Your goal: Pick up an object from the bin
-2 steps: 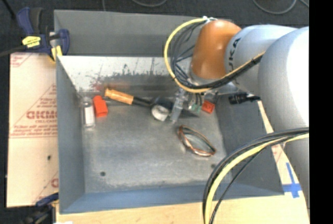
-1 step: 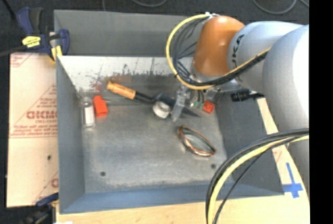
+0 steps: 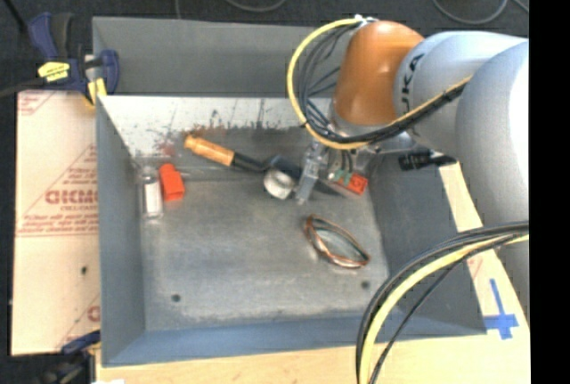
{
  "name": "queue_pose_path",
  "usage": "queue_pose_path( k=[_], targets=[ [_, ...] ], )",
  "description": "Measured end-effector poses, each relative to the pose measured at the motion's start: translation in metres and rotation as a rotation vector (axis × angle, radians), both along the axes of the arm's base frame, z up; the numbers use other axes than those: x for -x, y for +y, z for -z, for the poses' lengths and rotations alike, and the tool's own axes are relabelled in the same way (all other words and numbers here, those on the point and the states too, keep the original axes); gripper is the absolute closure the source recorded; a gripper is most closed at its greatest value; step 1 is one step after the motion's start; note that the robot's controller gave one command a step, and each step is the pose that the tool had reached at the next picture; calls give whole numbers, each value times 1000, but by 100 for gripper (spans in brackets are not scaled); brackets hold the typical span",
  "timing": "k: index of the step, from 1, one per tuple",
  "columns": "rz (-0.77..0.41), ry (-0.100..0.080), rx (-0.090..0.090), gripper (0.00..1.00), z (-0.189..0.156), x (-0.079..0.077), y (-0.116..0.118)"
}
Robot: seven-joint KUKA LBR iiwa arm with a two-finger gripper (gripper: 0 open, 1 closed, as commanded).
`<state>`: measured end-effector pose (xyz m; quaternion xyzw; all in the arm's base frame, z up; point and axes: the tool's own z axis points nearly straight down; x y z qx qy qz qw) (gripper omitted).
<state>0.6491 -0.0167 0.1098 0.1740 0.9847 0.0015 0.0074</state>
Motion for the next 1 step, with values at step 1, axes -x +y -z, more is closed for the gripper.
queue_pose_path(
  k=[1],
  targets=[
    [0, -1, 0, 100, -11, 0, 0]
  ],
)
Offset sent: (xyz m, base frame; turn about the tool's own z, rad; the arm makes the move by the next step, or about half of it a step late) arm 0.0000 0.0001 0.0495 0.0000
